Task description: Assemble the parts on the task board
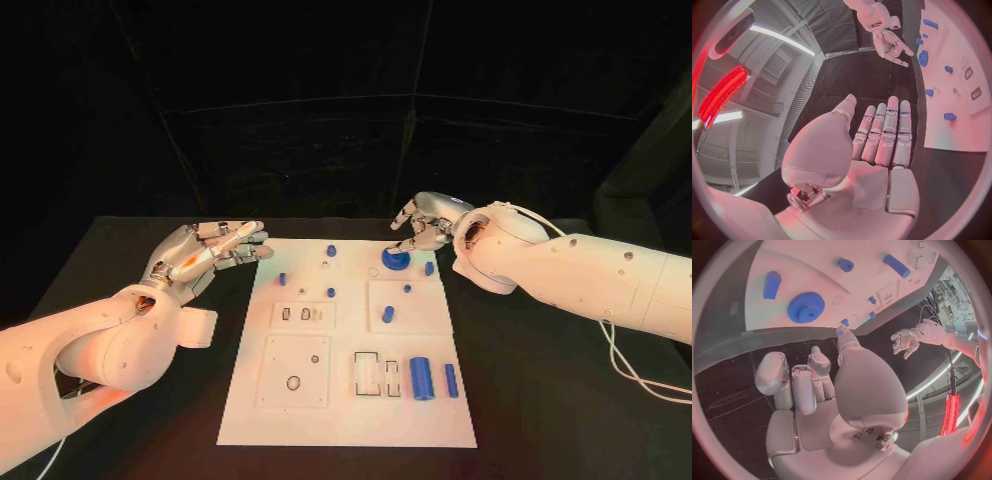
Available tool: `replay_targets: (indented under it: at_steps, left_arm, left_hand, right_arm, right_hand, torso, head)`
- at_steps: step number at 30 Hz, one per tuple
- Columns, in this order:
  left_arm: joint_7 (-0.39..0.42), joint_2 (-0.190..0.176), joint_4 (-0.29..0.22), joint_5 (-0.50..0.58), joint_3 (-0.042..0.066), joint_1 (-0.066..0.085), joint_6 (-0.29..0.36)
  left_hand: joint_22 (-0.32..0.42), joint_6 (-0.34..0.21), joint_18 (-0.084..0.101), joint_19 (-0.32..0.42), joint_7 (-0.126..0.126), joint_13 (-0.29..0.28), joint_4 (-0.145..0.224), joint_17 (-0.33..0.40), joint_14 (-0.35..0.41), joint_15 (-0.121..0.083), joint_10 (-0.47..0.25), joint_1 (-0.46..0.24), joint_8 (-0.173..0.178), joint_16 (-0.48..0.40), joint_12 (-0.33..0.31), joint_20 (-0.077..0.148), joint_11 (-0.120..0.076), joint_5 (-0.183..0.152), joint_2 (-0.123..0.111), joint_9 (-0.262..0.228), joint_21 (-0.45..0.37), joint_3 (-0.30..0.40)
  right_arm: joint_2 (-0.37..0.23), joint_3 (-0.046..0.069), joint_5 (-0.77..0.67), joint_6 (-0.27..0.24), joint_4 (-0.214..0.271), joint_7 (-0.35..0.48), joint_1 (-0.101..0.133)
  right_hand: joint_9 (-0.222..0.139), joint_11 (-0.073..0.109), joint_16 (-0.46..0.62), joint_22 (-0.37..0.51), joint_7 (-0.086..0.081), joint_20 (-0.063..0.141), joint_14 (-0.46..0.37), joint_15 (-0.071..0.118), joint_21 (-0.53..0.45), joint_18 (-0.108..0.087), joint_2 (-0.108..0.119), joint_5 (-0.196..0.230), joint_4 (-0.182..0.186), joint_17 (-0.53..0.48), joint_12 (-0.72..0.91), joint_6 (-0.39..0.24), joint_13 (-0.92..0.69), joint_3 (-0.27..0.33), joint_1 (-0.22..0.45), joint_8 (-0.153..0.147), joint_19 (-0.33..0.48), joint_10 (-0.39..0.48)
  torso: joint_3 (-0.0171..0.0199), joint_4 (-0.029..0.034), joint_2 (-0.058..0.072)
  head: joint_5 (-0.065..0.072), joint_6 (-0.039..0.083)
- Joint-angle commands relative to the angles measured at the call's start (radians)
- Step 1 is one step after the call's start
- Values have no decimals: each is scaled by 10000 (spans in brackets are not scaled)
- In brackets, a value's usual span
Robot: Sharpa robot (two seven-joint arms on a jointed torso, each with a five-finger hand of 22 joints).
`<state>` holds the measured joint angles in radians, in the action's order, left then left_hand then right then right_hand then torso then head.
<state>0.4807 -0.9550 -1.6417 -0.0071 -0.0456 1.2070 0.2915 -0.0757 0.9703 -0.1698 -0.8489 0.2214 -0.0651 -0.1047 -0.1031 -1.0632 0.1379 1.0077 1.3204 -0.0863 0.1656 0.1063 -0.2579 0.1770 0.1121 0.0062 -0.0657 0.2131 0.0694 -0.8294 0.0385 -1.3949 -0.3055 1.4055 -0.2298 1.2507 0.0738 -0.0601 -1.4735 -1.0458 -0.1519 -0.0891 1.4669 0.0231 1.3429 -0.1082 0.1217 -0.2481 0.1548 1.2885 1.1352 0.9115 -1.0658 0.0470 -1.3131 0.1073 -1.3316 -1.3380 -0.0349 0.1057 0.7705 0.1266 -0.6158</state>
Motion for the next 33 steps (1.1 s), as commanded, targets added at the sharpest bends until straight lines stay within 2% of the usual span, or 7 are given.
replay_targets:
  at_steps: [1, 5, 7, 12, 15, 25, 33]
  left_arm:
    - [46, 36, -16, -44, 7, 17, -163]
    - [43, 57, 8, -43, 7, 15, -171]
    - [43, 68, 21, -43, 7, 14, -175]
    - [42, 95, 49, -43, 7, 12, -183]
    - [42, 102, 63, -43, 6, 12, -183]
    - [45, 120, 83, -43, 6, 11, -196]
    - [47, 118, 103, -43, 6, 11, -197]
  left_hand:
    - [11, -4, -153, -52, 67, 11, 69, 9, -26, 39, -7, -71, 65, -48, -64, -7, 40, -52, -22, 13, -58, 7]
    - [11, -4, -153, -52, 67, 11, 69, 9, -26, 39, -7, -71, 65, -48, -64, -7, 40, -52, -22, 13, -58, 7]
    - [11, -4, -153, -52, 67, 11, 69, 9, -26, 39, -7, -71, 65, -48, -64, -7, 40, -52, -22, 13, -58, 7]
    - [17, 8, -154, -61, 55, 8, 85, 8, -36, 36, 6, -65, 67, -53, -66, -7, 33, -54, -13, 10, -65, 7]
    - [17, 8, -154, -61, 55, 8, 85, 8, -36, 36, 6, -65, 67, -53, -66, -7, 33, -54, -13, 10, -65, 7]
    - [17, 8, -154, -61, 55, 8, 85, 8, -36, 36, 6, -65, 67, -53, -66, -7, 33, -54, -13, 10, -65, 7]
    - [17, 8, -154, -61, 55, 8, 85, 8, -36, 36, 6, -65, 67, -53, -66, -7, 33, -54, -13, 10, -65, 7]
  right_arm:
    - [-21, 15, 365, 617, -39, -502, 15]
    - [51, 15, 291, 723, -165, -539, 10]
    - [108, 15, 244, 781, -239, -543, 8]
    - [184, 15, 124, 982, -340, -556, 3]
    - [229, 14, 8, 1099, -390, -587, 0]
    - [405, 11, -400, 1274, -594, -645, -23]
    - [500, 8, -523, 1414, -703, -630, -81]
  right_hand:
    - [-11, -19, -83, -102, -6, -4, 581, -75, 69, 101, 27, -92, 155, 198, 449, -99, -533, 14, -185, 82, -74, -164]
    - [-15, -34, -124, -153, -18, -19, 590, -91, 104, 107, 18, -221, 243, 293, 659, -148, -795, 4, -327, 120, -86, -210]
    - [-15, -37, -136, -176, -21, -23, 593, -94, 118, 111, 3, -268, 262, 321, 720, -159, -873, -3, -374, 135, -93, -223]
    - [-15, -47, -172, -205, -28, -32, 605, -103, 137, 115, 11, -317, 299, 414, 993, -176, -1192, 14, -434, 168, -97, -343]
    - [-9, -47, -202, -259, -26, -38, 617, -107, 166, 124, -15, -329, 310, 496, 1167, -159, -1392, 11, -490, 206, -117, -420]
    - [-7, -47, -258, -344, -25, -44, 637, -110, 216, 138, -103, -371, 233, 637, 1452, -155, -1729, -30, -693, 271, -144, -528]
    - [-6, -47, -272, -380, -23, -46, 640, -112, 237, 143, -156, -389, 176, 673, 1517, -146, -1811, -50, -781, 306, -154, -538]
  torso:
    - [22, -17, 26]
    - [22, -27, 24]
    - [-1, -22, 17]
    - [-14, -4, 10]
    - [-12, -24, 13]
    - [-17, 0, 8]
    - [-16, -16, 12]
  head:
    - [25, 0]
    - [21, -23]
    - [41, -37]
    - [66, -62]
    - [58, -75]
    - [85, -97]
    - [68, -125]
